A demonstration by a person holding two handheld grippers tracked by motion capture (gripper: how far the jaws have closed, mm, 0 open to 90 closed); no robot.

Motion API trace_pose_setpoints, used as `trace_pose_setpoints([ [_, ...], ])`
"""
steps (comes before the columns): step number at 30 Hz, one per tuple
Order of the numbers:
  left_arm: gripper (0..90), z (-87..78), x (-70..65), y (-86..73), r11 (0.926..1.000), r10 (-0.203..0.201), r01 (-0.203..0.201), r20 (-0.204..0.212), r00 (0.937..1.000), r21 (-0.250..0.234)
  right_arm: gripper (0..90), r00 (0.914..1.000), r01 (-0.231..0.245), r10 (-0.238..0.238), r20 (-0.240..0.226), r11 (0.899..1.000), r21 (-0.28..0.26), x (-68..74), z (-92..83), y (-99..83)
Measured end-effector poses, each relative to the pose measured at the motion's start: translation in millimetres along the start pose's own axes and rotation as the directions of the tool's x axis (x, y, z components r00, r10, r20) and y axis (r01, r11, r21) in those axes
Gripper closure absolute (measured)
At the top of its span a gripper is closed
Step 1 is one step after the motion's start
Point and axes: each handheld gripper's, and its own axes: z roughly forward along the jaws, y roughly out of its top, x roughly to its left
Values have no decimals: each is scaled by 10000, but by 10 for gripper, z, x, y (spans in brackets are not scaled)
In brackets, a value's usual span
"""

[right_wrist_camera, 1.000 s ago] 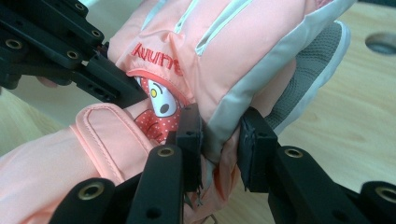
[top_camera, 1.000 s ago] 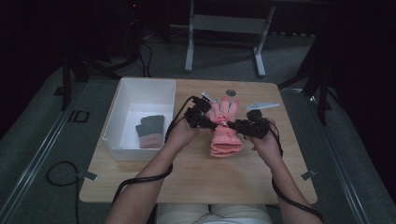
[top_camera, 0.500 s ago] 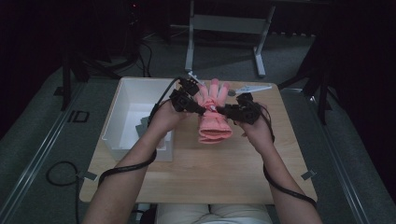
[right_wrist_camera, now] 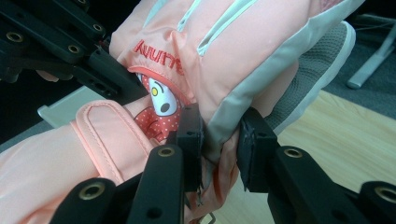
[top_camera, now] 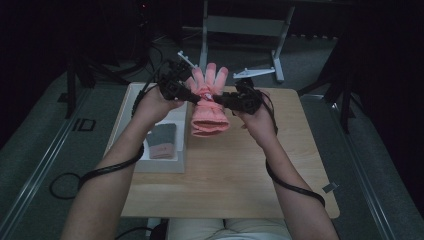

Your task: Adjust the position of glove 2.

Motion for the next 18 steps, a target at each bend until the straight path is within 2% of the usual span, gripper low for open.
trace_pose_setpoints([
  [4,822,-177,117,-33,9997,-80,85,-249,9997,211,731,9999,84,-84,-133,10000,-48,130,120,140],
  [9,823,-351,269,-154,9991,-312,329,-591,9978,279,731,9992,200,-201,-334,9998,-50,296,316,275],
  [15,822,-466,452,-369,9968,-580,635,-1083,9924,476,731,9978,194,-190,-639,9998,46,489,606,341],
  [18,822,-496,570,-494,9939,-886,959,-1238,9884,547,731,9969,174,-162,-771,9997,146,581,784,356],
])
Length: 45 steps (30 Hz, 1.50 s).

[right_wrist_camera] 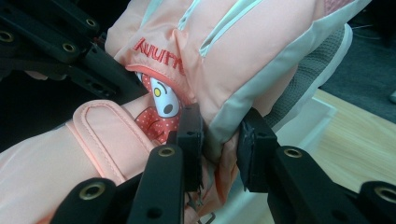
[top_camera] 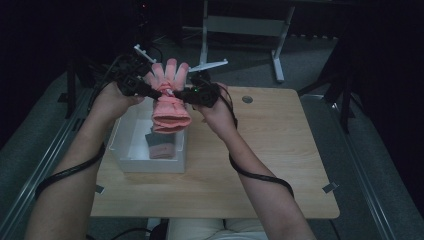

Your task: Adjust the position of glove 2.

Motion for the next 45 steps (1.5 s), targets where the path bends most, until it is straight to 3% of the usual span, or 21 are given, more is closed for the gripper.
trace_pose_setpoints([
  [4,822,44,189,-141,9991,-338,340,-97,9994,258,731,9998,-38,42,-207,9998,182,84,247,-12],
  [9,822,268,385,-311,9953,-801,801,-11,9968,553,732,9994,-254,268,-200,9975,658,114,573,-111],
  [17,822,685,479,-461,9879,-1067,1040,177,9941,1149,731,9982,-601,600,49,9870,1490,24,878,-395],
  [28,822,1109,434,-552,9725,-1148,1117,31,9934,2044,737,9951,-783,589,792,9598,2696,-24,1076,-646],
  [38,820,1245,470,-555,9656,-1289,1254,4,9917,2278,701,9912,-641,206,1305,9387,3387,2,1146,-618],
  [42,816,1271,512,-580,9593,-1455,1417,-25,9894,2441,622,9900,-759,297,1382,9365,3424,-39,1166,-617],
  [45,801,1333,533,-605,9502,-1469,1506,-342,9886,2727,589,9887,-593,111,1495,9450,3218,-17,1132,-601],
])
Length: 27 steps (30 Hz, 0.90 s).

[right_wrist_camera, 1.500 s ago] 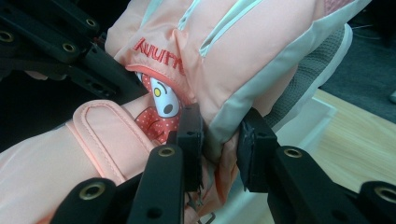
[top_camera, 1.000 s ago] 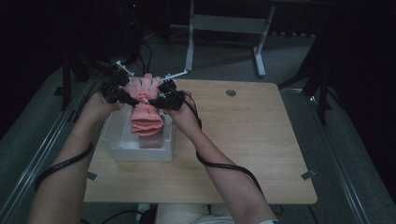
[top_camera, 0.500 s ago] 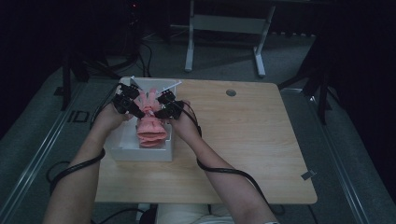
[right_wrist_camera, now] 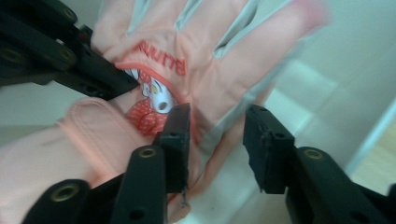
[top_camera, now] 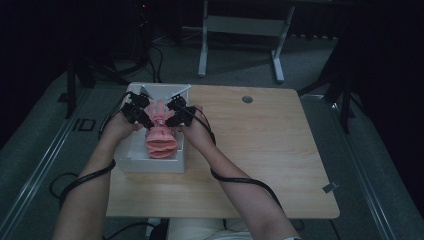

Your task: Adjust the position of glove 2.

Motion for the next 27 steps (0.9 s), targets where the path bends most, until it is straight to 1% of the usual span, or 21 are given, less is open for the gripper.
trace_pose_setpoints([
  [2,771,39,12,-2,9999,-171,171,-118,9998,6,560,10000,9,-10,-6,9994,-343,2,-74,17],
  [4,724,39,23,2,9997,-245,244,-125,9996,-66,535,9999,130,-123,106,9976,-679,0,-162,41],
  [7,611,-4,3,14,9995,-238,225,-598,9979,-216,528,9999,-10,-4,-141,9946,-1037,-32,-296,69],
  [8,556,-17,1,17,9992,-301,278,-819,9962,-288,524,9997,-48,20,-233,9931,-1171,-38,-340,74],
  [9,512,-38,0,18,9989,-360,324,-1123,9930,-336,520,9994,-89,47,-331,9919,-1264,-43,-370,76],
  [10,488,-38,0,18,9989,-360,324,-1123,9930,-336,520,9994,-89,47,-331,9919,-1264,-43,-370,76],
  [11,488,-67,19,13,9985,-429,380,-1348,9899,-389,515,9989,-106,40,-477,9902,-1392,-51,-421,78],
  [12,451,-76,26,9,9982,-477,423,-1390,9891,-417,516,9983,-156,63,-582,9869,-1608,-64,-498,70],
  [13,449,-86,36,2,9977,-530,465,-1385,9889,-497,514,9981,-160,59,-617,9860,-1662,-69,-523,66],
  [15,439,-117,55,-15,9965,-639,549,-1505,9865,-632,508,9974,-146,16,-717,9833,-1813,-94,-597,46],
  [16,436,-117,55,-15,9965,-639,549,-1505,9865,-632,508,9974,-146,16,-717,9833,-1813,-94,-597,46],
  [18,436,-148,57,-24,9942,-752,625,-1505,9858,-873,507,9973,-183,45,-729,9816,-1903,-110,-634,31],
  [19,437,-185,58,-30,9938,-739,585,-1686,9829,-946,503,9966,-186,22,-820,9797,-1994,-125,-664,18],
  [20,437,-185,58,-30,9938,-739,585,-1686,9829,-946,503,9966,-186,22,-820,9797,-1994,-125,-664,18],
  [21,436,-214,70,-40,9925,-785,628,-1526,9852,-1048,503,9967,-152,-15,-810,9787,-2049,-137,-690,8],
  [22,436,-214,70,-40,9925,-785,628,-1526,9852,-1048,503,9967,-152,-15,-810,9787,-2049,-137,-690,8],
  [23,436,-229,64,-46,9927,-734,578,-1500,9860,-1061,502,9966,-179,3,-825,9770,-2126,-154,-711,-2],
  [26,436,-244,44,-44,9927,-680,520,-1482,9866,-1090,500,9967,-197,23,-808,9765,-2147,-172,-723,-12],
  [27,436,-259,30,-40,9923,-617,454,-1421,9879,-1151,500,9966,-224,47,-817,9761,-2162,-179,-727,-17],
])
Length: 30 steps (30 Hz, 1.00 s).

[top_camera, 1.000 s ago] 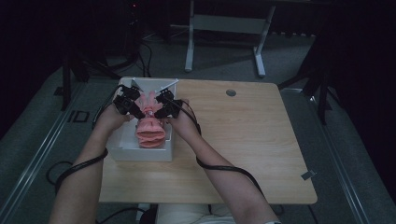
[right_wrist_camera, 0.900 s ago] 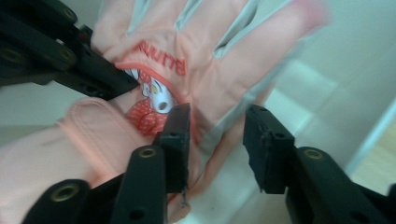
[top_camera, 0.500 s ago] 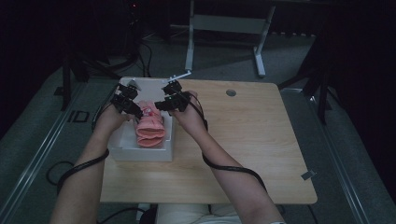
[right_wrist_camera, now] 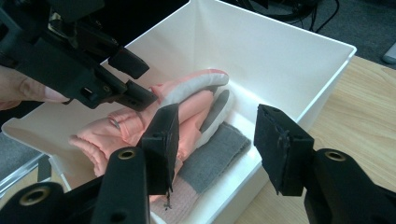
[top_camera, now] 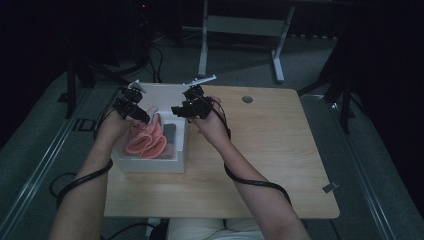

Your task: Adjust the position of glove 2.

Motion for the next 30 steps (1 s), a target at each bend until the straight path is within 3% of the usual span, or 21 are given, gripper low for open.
trace_pose_setpoints([
  [5,428,-75,-86,32,9992,129,-129,3,9999,-378,498,10000,-19,19,-17,10000,-81,-22,-30,-26],
  [8,401,-192,-178,58,9959,301,-294,64,9995,-856,489,10000,4,-6,-69,9999,-148,-42,-58,-39],
  [10,318,-304,-269,81,9907,312,-269,305,9990,-1337,451,9999,-51,46,-161,9995,-309,-86,-120,-48],
  [12,281,-304,-269,81,9907,312,-269,305,9990,-1337,451,9998,-49,43,-186,9993,-368,-98,-137,-50],
  [13,281,-386,-365,98,9842,393,-280,612,9973,-1748,439,9998,-49,43,-186,9993,-368,-98,-137,-50],
  [14,159,-409,-405,103,9827,572,-417,812,9951,-1805,387,9996,-133,121,-266,9989,-447,-134,-188,-57],
  [16,102,-441,-508,111,9786,815,-656,744,9939,-1951,351,9996,-133,118,-269,9983,-561,-168,-232,-67],
  [19,7,-480,-630,114,9715,1257,-1007,1066,9863,-2145,271,9990,-61,36,-442,9983,-581,-236,-296,-98],
  [23,3,-520,-798,95,9582,1670,-1319,1216,9784,-2540,209,9985,-38,-2,-545,9973,-736,-335,-409,-163],
  [28,3,-541,-1050,67,9312,2394,-1931,1192,9636,-3090,176,9990,62,-107,-445,9950,-996,-457,-563,-273],
  [30,3,-536,-1139,63,9244,2534,-2019,1253,9592,-3235,174,9995,91,-120,-295,9954,-949,-511,-609,-333],
])
